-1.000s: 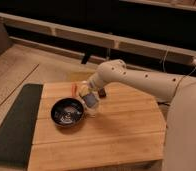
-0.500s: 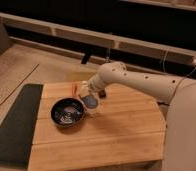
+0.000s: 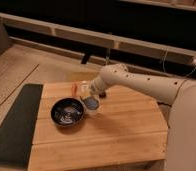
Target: Place the white sponge in the ceramic cup
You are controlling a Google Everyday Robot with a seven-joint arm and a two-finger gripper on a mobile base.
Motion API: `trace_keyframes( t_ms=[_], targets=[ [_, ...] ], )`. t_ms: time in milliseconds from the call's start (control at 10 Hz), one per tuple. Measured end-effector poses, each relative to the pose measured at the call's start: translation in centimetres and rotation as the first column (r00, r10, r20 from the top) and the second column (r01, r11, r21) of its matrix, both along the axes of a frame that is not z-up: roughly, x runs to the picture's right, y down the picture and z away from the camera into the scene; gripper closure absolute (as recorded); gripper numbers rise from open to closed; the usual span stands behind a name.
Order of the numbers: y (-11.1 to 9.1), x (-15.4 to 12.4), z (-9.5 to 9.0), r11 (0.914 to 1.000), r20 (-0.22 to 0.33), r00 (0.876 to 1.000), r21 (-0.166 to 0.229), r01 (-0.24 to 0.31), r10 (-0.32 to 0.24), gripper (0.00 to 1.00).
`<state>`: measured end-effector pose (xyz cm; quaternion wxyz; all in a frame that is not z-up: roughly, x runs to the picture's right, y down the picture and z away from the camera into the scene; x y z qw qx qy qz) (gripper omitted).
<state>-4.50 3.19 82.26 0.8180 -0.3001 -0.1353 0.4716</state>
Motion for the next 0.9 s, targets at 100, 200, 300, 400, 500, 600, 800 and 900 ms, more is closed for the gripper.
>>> trace_keyframes(
  t_ms=[100,200,300,400,500,600,800,900],
  targets=[
    [0.06,0.12,0.03,1.0000,-0.002,1.000,-0.002,-0.001,0.001,0.22],
    [0.12,0.23,0.08,1.0000,-0.003,1.000,-0.004,-0.002,0.002,0.20],
    [0.07,0.33,0.08,1.0000,-0.005,1.000,-0.006,-0.005,0.005,0.20],
    [0.03,0.38,0.06,1.0000,-0.005,1.000,-0.006,-0.006,0.006,0.20],
    [-0.09,0.38,-0.04,1.0000,-0.005,1.000,-0.006,-0.007,0.007,0.20],
    [-0.12,0.29,-0.14,0.9999,-0.003,1.000,-0.007,-0.007,0.007,0.20],
    [-0.13,0.16,-0.29,1.0000,0.001,1.000,-0.008,-0.002,0.002,0.20],
    [-0.13,0.15,-0.28,1.0000,0.001,1.000,-0.007,-0.001,0.001,0.20]
  ],
)
